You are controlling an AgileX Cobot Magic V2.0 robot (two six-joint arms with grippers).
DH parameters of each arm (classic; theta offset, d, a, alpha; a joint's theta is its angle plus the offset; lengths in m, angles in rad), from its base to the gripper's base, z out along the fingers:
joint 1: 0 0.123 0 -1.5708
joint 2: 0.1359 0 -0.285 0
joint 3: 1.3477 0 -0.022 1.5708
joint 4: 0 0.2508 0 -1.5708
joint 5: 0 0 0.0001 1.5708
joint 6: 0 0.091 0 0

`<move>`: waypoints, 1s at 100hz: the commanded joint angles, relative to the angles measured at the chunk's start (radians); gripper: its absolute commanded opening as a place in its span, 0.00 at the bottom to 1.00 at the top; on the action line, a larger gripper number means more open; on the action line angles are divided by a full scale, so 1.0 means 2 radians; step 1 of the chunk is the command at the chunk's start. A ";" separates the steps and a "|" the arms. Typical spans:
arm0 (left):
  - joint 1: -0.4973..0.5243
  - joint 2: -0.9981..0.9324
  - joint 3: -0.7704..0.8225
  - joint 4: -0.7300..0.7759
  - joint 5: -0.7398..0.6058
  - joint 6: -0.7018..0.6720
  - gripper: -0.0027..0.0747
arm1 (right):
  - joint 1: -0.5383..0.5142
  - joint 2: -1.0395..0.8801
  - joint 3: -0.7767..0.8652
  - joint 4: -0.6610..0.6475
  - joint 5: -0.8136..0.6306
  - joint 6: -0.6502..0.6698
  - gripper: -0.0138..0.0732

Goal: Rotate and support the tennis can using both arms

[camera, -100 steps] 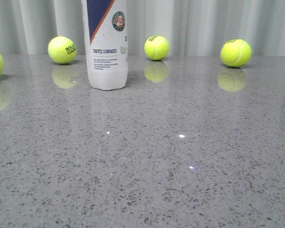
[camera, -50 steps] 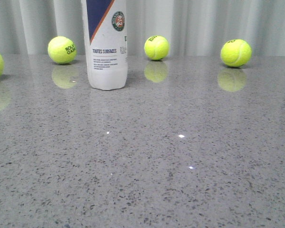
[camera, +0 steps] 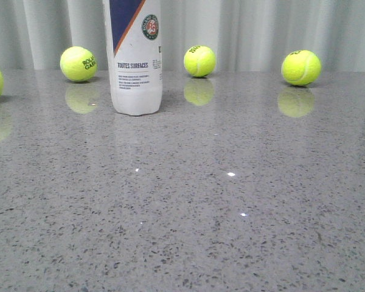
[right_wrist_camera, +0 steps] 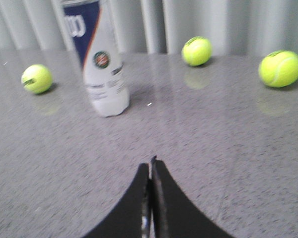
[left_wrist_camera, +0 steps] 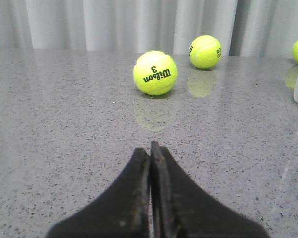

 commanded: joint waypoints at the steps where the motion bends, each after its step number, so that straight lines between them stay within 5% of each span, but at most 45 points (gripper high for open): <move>1: 0.000 -0.020 0.023 -0.003 -0.039 -0.004 0.01 | -0.035 0.005 0.014 -0.011 -0.090 -0.002 0.10; 22: 0.000 -0.020 0.023 -0.003 -0.039 -0.004 0.01 | -0.141 0.001 0.098 -0.035 -0.208 -0.001 0.10; 41: 0.000 -0.020 0.023 -0.003 -0.039 -0.004 0.01 | -0.213 -0.032 0.148 -0.061 -0.233 0.002 0.10; 100: 0.000 -0.020 0.023 -0.003 -0.039 -0.004 0.01 | -0.230 -0.134 0.186 -0.062 -0.157 0.002 0.10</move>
